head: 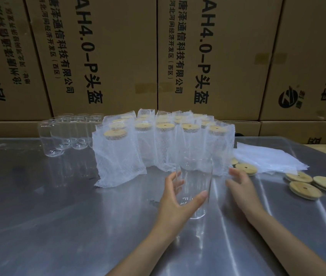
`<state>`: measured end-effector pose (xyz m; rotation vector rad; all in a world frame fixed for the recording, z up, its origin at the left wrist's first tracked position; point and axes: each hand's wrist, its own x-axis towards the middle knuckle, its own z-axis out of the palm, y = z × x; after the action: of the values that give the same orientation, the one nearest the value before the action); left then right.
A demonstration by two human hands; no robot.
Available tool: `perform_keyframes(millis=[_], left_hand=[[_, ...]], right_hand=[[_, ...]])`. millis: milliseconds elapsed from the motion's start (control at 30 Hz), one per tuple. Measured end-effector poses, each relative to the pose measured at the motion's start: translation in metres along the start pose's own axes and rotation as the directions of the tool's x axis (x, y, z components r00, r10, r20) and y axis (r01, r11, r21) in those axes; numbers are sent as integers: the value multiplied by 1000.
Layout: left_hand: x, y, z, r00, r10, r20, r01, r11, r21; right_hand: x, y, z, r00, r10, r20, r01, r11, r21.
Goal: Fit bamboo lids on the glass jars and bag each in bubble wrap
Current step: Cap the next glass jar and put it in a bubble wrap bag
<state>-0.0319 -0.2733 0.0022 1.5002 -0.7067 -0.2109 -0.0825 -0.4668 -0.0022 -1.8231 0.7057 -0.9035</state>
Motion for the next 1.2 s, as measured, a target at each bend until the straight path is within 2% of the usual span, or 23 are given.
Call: perform_keyframes(millis=[100,167,300,400,633,767,867,933,1033,1133,1200], left_hand=[[-1,0,0,1000,7,15,-8,999,33],[-1,-1,0,1000,9,28,-10,999,48],[-2,-2,2,999,14,48,-18,997,77],[-2,-2,3,998,21,63,-27,995,96],[-4,-1,2,997,21,76,-29,994,108],[-4,1,1,997,20,69,-27,993,111],[-3,2,1,997,18,75,-26,993,113],[-3,1,1,997,20,73,-28,993,113],[-2,-1,2,998,22,65,-29,993,112],[-2,-2,3,998,26,59,-32,994,104],[-2,-2,2,998,28,61,-34,994,102]], right_hand=[[28,9,-14,998,24,-66,-46,929,-367],[38,11,-18,998,30,-55,-54,860,-508],[46,14,-14,997,78,-4,-60,727,-684],[46,14,-11,992,127,-8,-92,666,-740],[31,9,-11,992,-107,-68,-2,518,-855],[25,8,-15,994,-50,-101,-56,559,-827],[23,6,-17,999,20,-47,-49,620,-783],[19,4,-17,1000,12,-19,-23,682,-731],[9,4,-18,998,-54,20,55,790,-610],[-4,-8,-18,985,-169,-31,152,939,-308],[-12,-28,-15,946,-311,-97,289,939,-188]])
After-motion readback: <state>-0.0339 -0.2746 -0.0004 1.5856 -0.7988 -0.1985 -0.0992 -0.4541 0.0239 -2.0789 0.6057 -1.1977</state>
